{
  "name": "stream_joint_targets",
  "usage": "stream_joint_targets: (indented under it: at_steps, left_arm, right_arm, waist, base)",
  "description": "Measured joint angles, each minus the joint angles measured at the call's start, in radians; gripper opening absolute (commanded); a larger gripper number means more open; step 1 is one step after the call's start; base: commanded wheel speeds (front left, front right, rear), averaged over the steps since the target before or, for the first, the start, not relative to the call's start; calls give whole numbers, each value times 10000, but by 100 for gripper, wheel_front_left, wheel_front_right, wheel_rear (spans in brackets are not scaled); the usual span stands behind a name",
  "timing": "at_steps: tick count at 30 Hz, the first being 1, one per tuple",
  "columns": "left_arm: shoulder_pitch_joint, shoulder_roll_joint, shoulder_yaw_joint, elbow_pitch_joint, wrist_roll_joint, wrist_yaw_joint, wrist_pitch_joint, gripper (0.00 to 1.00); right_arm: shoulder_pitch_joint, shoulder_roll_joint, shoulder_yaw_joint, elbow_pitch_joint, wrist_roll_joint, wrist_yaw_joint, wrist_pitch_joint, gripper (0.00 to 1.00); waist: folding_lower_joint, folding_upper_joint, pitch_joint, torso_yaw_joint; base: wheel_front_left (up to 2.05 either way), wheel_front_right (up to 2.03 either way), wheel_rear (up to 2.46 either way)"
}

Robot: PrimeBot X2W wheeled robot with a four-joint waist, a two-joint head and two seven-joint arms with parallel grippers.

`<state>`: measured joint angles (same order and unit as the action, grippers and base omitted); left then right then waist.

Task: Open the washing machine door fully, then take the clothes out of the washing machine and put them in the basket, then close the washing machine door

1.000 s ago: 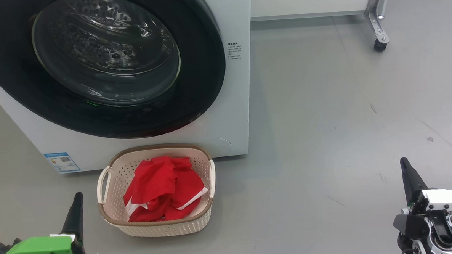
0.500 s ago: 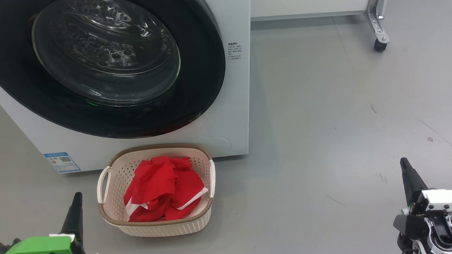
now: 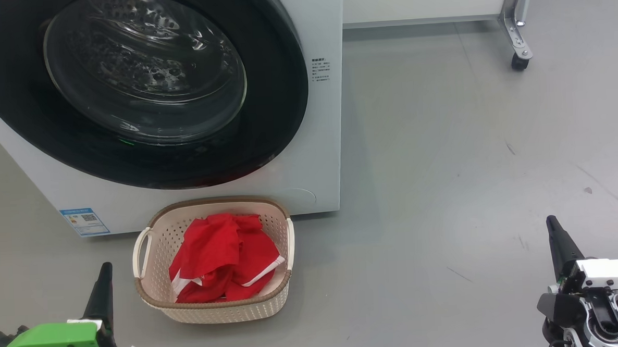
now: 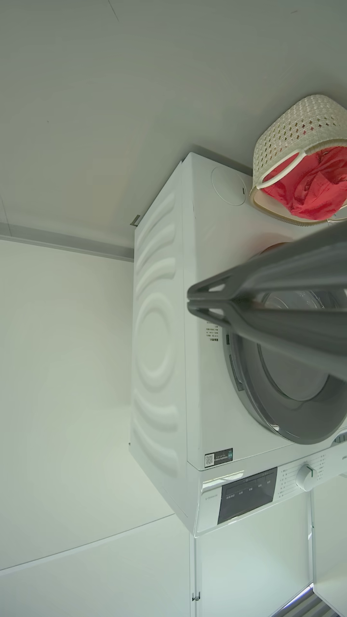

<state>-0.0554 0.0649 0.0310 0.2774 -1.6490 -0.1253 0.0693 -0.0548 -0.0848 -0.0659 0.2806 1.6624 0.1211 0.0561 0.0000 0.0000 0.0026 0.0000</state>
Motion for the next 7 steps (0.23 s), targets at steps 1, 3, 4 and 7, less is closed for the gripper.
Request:
stream_joint_targets:
  at_steps: [1, 3, 4, 7]
  left_arm:
    - [0, 0, 0, 0, 0, 0, 0, 0]
    - [0, 0, 0, 0, 0, 0, 0, 0]
    - [-1, 0, 2, -2, 0, 0, 0, 0]
    - [-1, 0, 2, -2, 0, 0, 2, 0]
  right_arm:
    - [0, 2, 0, 0, 0, 0, 0, 0]
    - [0, 2, -2, 0, 0, 0, 0, 0]
    - [-1, 2, -4, 0, 0, 0, 0, 0]
    - [-1, 4, -6, 0, 0, 0, 0, 0]
  waist:
    - [0, 0, 0, 0]
    - [0, 0, 0, 0]
    - [0, 0, 0, 0]
    - [0, 0, 0, 0]
  base:
    - [0, 0, 0]
    - [0, 0, 0]
    - [0, 0, 0]
    - [0, 0, 0]
